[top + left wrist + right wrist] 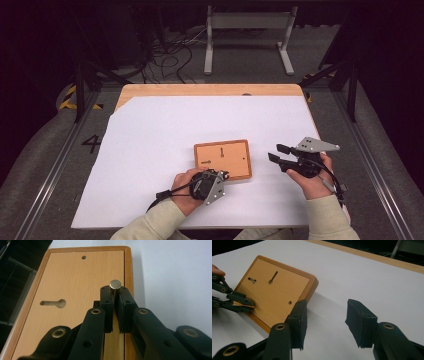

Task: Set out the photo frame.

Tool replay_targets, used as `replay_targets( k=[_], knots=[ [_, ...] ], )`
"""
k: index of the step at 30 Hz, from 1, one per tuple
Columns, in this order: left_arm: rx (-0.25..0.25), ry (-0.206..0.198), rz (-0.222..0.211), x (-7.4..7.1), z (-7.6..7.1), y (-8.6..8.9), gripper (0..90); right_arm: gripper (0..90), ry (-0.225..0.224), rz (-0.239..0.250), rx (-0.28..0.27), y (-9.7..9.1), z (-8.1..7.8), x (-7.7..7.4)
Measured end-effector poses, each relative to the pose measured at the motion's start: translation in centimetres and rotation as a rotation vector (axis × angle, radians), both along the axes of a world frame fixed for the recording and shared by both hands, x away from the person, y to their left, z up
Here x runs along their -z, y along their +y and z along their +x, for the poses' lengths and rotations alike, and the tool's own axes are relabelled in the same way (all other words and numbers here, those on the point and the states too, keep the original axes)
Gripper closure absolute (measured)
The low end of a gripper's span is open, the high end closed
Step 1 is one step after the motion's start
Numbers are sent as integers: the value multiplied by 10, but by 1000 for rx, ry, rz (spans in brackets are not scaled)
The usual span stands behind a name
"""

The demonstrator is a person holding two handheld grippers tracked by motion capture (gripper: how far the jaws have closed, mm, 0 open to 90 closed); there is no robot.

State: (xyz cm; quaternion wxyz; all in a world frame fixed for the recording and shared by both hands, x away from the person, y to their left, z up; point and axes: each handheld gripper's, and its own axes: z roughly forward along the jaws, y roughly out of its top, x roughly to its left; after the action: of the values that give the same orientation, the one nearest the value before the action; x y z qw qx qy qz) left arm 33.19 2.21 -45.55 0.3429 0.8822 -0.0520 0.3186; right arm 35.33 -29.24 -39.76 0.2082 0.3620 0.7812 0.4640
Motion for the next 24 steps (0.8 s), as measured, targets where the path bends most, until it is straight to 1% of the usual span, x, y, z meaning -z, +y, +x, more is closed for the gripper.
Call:
replay_targets(
  k=[2,3,4,6,7,8,9,10,11,12,13,14,15,17,18,20,24],
  knots=[
    [1,-15,11,0,-2,-1,844,490,29,2,-27,6,3,2],
    [4,-27,29,0,-3,-1,844,483,41,7,-40,9,5,2],
    [2,-31,22,1,-4,-1,844,468,44,6,-55,13,7,2],
    [3,-38,31,0,-5,-1,844,443,56,-12,-75,21,10,0],
    [3,-43,31,1,-5,-2,844,433,55,-23,-78,23,12,-1],
    [-1,-48,38,1,-6,-2,844,413,57,-28,-86,27,16,-3],
    [-1,-48,38,1,-6,-2,844,413,57,-28,-86,27,16,-3],
    [-2,-52,39,1,-7,-2,844,376,70,-24,-97,31,20,-4],
    [-5,-60,41,1,-8,-3,844,338,93,-30,-115,37,28,-5],
    [-5,-60,41,1,-8,-3,844,338,93,-30,-115,37,28,-5],
    [-5,-59,50,1,-7,-2,844,300,115,-23,-131,43,34,-4],
    [-5,-59,50,1,-7,-2,844,300,115,-23,-131,43,34,-4],
    [-2,-58,41,1,-7,-2,844,284,133,-24,-141,46,38,-3],
    [-6,-53,35,2,-8,-2,844,271,165,-47,-150,54,45,0],
    [-5,-56,36,2,-8,-2,844,268,174,-50,-158,57,48,2],
    [-4,-54,35,2,-8,-2,845,259,195,-48,-171,64,53,6],
    [-6,-55,36,2,-8,-2,845,236,258,-35,-185,72,65,15]
  ],
)
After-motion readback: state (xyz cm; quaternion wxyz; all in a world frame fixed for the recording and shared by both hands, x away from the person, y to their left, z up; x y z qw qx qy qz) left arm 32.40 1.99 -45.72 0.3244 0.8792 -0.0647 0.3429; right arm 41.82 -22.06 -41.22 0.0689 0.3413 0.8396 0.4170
